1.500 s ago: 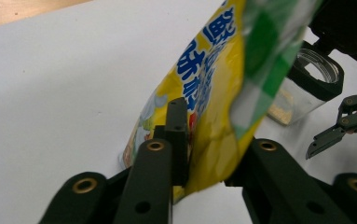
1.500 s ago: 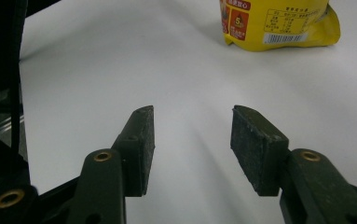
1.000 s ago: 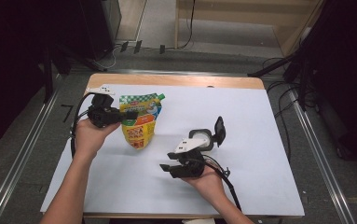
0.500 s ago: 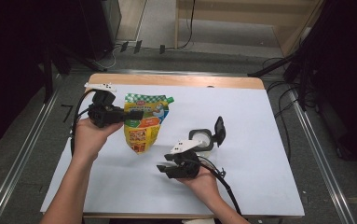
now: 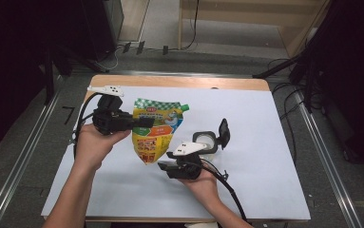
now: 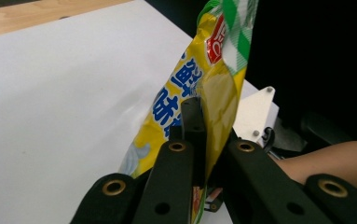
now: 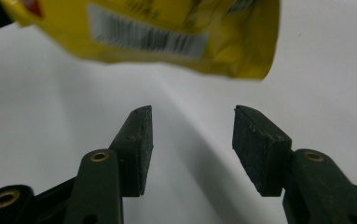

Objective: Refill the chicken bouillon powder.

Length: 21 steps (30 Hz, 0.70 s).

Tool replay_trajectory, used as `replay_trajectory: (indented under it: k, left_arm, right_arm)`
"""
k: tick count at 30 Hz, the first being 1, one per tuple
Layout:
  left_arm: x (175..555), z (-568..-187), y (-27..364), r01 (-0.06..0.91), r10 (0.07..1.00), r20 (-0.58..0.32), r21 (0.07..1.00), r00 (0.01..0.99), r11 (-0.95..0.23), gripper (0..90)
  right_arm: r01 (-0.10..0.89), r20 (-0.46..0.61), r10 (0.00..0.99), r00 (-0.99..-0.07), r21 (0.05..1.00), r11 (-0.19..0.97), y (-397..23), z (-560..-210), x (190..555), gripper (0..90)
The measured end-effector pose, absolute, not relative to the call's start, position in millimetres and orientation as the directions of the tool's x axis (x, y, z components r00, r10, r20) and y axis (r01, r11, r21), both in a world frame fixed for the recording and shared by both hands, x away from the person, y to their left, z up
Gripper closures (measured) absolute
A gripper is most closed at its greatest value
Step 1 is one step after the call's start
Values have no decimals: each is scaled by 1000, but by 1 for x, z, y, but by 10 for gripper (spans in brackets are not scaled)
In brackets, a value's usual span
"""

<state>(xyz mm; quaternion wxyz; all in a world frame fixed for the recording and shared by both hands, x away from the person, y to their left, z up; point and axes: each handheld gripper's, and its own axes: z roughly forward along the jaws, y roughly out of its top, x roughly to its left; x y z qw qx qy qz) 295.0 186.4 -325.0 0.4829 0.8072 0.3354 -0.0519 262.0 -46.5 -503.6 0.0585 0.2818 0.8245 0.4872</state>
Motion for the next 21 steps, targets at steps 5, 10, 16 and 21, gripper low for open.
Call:
replay_trajectory:
  k: [5,10,16,21]
  left_arm:
    - [289,-320,180,578,461,-410,753,787,-316,900]
    - [287,-318,177,577,442,-420,750,793,-323,900]
    - [286,-320,172,582,422,-436,743,795,-329,900]
    - [286,-322,170,591,399,-460,740,793,-323,900]
  right_arm:
    - [378,144,542,-828,858,349,-48,-501,260,494]
    - [366,130,557,-820,867,337,-50,-503,259,501]
    - [389,147,577,-803,863,321,-50,-509,259,530]
    - [404,165,604,-780,870,284,-54,-513,258,563]
